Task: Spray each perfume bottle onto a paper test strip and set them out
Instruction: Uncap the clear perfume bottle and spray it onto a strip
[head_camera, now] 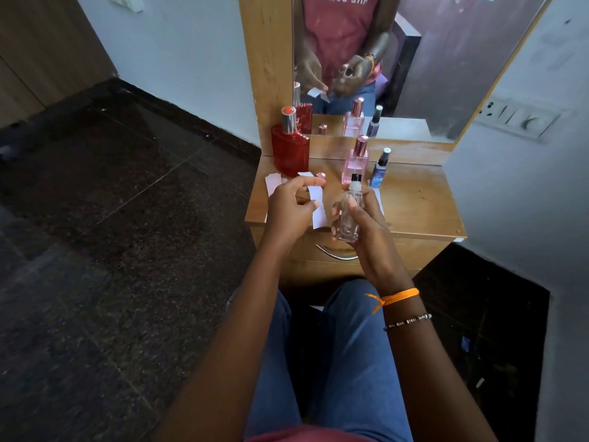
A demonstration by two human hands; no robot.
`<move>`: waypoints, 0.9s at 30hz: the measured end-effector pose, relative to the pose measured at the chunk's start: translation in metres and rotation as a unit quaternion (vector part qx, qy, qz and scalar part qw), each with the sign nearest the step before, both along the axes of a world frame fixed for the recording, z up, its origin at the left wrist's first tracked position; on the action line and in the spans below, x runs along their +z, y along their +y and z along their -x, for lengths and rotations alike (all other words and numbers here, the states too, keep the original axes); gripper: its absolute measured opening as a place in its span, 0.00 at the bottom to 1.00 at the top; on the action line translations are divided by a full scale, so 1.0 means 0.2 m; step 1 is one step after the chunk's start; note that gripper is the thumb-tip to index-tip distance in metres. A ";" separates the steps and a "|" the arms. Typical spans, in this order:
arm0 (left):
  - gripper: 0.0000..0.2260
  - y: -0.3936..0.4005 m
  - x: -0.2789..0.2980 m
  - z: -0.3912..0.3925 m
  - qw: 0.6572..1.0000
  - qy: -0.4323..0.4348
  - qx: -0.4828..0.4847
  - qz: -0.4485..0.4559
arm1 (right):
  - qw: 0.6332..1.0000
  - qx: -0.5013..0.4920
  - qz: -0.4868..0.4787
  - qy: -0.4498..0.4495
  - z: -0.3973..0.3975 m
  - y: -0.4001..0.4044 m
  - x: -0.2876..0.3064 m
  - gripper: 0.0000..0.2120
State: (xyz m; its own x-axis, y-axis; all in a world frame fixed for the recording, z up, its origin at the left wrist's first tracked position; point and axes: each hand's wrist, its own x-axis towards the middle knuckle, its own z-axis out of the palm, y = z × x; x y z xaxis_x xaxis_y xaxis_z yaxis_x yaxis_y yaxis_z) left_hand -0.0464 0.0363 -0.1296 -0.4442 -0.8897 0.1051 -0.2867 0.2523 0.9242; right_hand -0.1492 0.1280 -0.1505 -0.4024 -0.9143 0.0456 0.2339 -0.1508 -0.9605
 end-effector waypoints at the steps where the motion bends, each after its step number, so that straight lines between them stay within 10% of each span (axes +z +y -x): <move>1: 0.15 0.00 0.00 0.00 1.000 0.003 0.000 -0.001 | 1.000 0.001 0.004 -0.006 0.00 0.00 0.00 0.08; 27: 0.11 0.07 -0.01 -0.01 0.973 0.080 0.031 -0.216 | 0.961 -0.176 -0.065 0.204 0.07 0.02 -0.01 0.13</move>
State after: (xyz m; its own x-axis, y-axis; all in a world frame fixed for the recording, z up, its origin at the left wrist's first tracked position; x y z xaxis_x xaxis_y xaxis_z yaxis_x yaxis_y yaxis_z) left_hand -0.0451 0.0511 -0.1320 -0.3970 -0.8905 -0.2220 -0.1331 -0.1835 0.9740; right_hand -0.1636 0.1328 -0.1528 -0.6607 -0.7335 0.1598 -0.2097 -0.0241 -0.9775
